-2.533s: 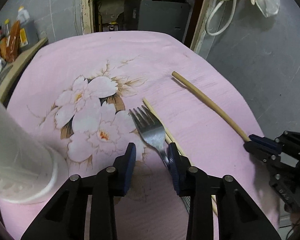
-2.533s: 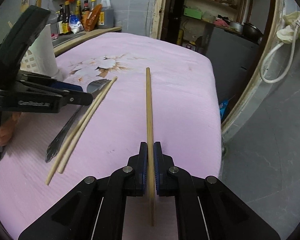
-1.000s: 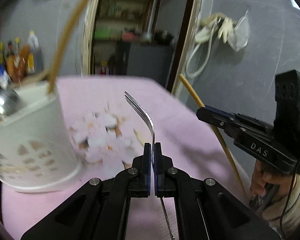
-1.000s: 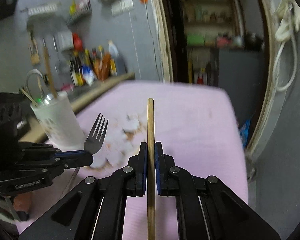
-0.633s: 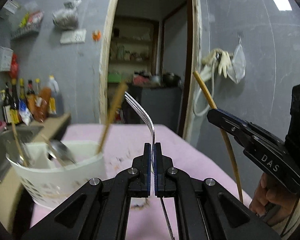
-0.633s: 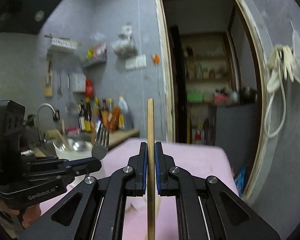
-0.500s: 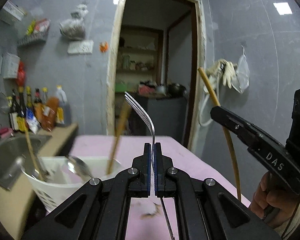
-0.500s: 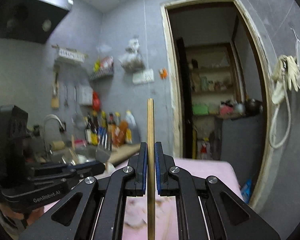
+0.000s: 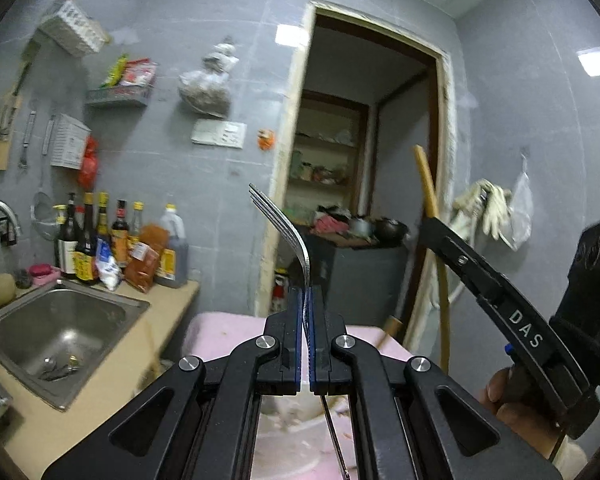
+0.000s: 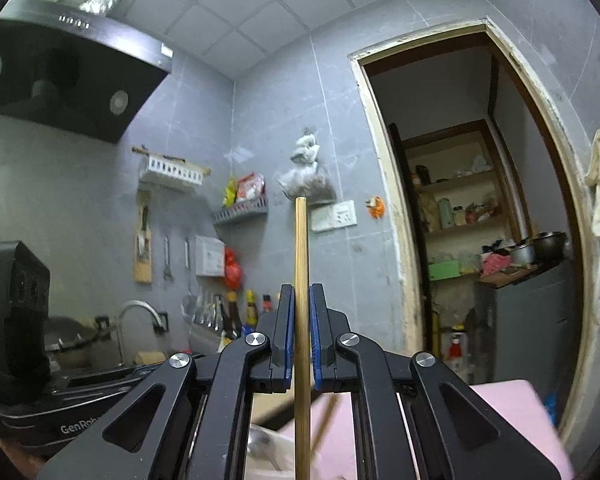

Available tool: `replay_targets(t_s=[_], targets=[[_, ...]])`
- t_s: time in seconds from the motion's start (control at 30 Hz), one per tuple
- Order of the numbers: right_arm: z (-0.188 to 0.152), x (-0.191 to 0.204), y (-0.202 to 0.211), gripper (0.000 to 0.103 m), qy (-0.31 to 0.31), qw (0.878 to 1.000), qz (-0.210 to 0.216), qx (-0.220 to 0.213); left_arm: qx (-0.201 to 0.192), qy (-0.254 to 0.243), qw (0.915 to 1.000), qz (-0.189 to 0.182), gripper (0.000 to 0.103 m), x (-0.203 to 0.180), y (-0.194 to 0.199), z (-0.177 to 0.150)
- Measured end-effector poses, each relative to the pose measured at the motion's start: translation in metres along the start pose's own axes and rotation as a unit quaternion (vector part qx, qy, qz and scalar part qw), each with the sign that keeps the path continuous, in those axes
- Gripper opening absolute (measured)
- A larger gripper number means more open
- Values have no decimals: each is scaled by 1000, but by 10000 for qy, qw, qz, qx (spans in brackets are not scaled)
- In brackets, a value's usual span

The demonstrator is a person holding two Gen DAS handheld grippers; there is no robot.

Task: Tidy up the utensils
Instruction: 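Carry the chopstick and the fork over the white caddy with both grippers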

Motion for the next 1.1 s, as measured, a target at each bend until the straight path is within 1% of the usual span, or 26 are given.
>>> replay_targets(t_s=[0.1, 0.23, 0.37, 0.5, 0.63, 0.77, 0.87, 0.97, 1.1], targets=[[4, 8, -10, 5, -123, 9997, 100, -201, -163, 118, 9994, 274, 1, 29, 3, 12], [7, 12, -24, 5, -333, 9977, 160, -564, -343, 241, 9970, 658, 1, 66, 0, 20], [4, 10, -32, 5, -339, 9953, -59, -903, -504, 493, 9925, 994, 1, 103, -5, 18], [-3, 11, -37, 5, -148, 9938, -294, -1060, -587, 640, 9882, 1260, 1, 127, -14, 9], [-16, 6, -40, 5, -23, 9927, -515, -1086, -665, 679, 9839, 1512, 1, 137, -20, -4], [-26, -1, -43, 5, -12, 9916, -692, -1091, -735, 789, 9776, 1806, 1, 143, -22, -16], [-30, -2, -48, 5, 28, 9914, -762, -1067, -747, 854, 9755, 1886, 1, 144, -25, -22], [-33, -1, -49, 5, 79, 9911, -782, -1075, -811, 751, 9738, 1989, 1, 143, -25, -26], [-27, 1, -48, 5, 18, 9907, -735, -1142, -904, 719, 9720, 2045, 1, 141, -23, -28]])
Point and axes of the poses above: each gripper's, at about its wrist camera, not at the fingertips, and y roughly against the way its jaws point, x to its left, z to its top, the point moved 10 cm from there along -y, roughly the way its jaws point, and after that the axes turned 3 degrees about -x, right-handed, at the moved point
